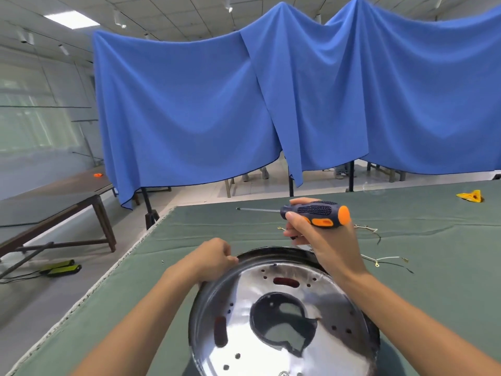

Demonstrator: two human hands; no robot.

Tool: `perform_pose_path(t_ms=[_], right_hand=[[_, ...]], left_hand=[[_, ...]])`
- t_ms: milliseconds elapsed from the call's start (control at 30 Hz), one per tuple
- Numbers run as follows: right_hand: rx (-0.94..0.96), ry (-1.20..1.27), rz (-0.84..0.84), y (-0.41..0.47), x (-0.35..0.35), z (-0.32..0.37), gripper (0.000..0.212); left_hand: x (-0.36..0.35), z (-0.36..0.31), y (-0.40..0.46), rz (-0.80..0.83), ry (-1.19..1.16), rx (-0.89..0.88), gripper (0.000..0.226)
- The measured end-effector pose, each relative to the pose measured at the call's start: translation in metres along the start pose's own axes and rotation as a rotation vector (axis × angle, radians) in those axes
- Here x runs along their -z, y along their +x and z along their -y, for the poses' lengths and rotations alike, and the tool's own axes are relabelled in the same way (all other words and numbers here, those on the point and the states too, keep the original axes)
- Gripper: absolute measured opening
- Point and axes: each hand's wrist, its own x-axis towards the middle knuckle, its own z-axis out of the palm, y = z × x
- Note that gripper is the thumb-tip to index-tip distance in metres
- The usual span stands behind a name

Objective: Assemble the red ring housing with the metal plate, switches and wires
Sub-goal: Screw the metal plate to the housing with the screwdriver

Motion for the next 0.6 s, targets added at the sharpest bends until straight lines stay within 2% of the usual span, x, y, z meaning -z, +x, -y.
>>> perform_pose_path(t_ms=[67, 200, 300, 367, 433, 600], right_hand=[[0.006, -0.004, 0.023, -0.002, -0.007, 0.001, 0.013], [0.036, -0.032, 0.049, -0.005, -0.019, 0.003, 0.013], [0.055, -0.051, 0.066, -0.009, -0.028, 0.003, 0.012], [0.056, -0.065, 0.081, -0.011, -0.033, 0.002, 0.013], [0.058, -0.085, 0.092, -0.013, -0.037, 0.000, 0.012], [0.085, -0.160, 0.102, -0.012, -0.034, 0.002, 0.014]], left_hand=[[0.004, 0.009, -0.018, 0.048, -0.021, 0.060, 0.028], [0.024, 0.025, -0.046, 0.249, -0.071, 0.171, 0.023], [0.019, 0.023, -0.047, 0.159, -0.051, 0.123, 0.023], [0.010, 0.019, -0.040, 0.088, -0.122, 0.064, 0.031], [0.001, 0.017, -0.033, 0.084, -0.170, 0.011, 0.036], [-0.016, 0.026, -0.028, -0.008, -0.260, -0.063, 0.032]])
